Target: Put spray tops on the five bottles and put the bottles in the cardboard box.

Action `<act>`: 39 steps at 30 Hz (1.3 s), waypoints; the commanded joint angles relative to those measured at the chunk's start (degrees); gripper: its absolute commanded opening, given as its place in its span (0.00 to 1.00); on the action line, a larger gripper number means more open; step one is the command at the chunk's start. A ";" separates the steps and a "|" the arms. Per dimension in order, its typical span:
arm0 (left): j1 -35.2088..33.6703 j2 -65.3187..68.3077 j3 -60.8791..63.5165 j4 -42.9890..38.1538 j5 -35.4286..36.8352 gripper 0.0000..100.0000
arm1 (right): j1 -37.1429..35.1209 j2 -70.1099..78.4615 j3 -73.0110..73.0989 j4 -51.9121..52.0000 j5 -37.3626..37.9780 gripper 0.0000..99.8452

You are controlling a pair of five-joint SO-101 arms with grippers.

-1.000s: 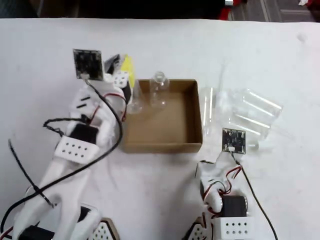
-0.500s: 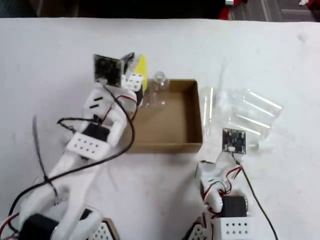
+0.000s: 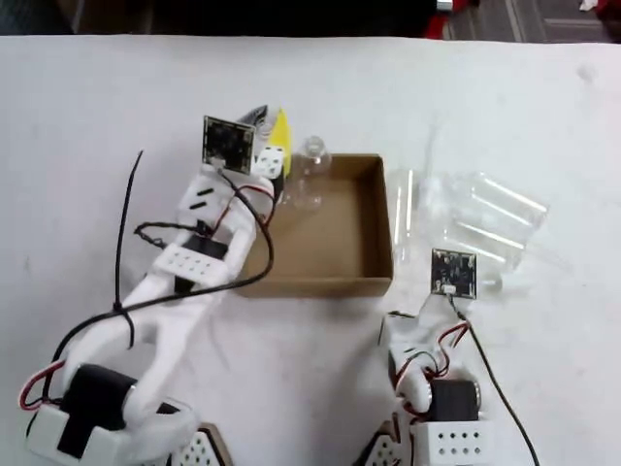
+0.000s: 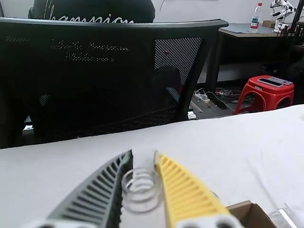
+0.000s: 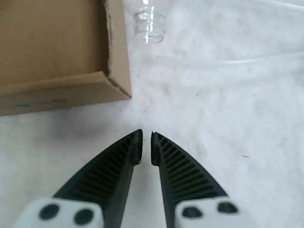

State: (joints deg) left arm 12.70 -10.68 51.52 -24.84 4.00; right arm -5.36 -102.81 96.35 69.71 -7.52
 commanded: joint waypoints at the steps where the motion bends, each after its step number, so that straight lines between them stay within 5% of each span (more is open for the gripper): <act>1: -1.19 1.01 -0.35 -2.20 -0.53 0.02 | -0.13 -0.31 0.53 0.57 0.09 0.02; 10: -1.36 4.09 -0.62 -3.16 -0.62 0.02 | -0.13 -0.31 0.53 0.57 0.09 0.02; 24: -1.45 20.00 -0.18 -27.34 -8.18 0.02 | -0.13 -0.31 0.53 0.57 0.09 0.02; 39: -1.36 24.40 -2.11 -28.48 -7.74 0.02 | -0.13 -0.31 0.53 0.57 0.09 0.02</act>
State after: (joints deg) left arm 12.26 13.32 51.34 -51.74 -3.74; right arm -5.36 -102.81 96.35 69.71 -7.52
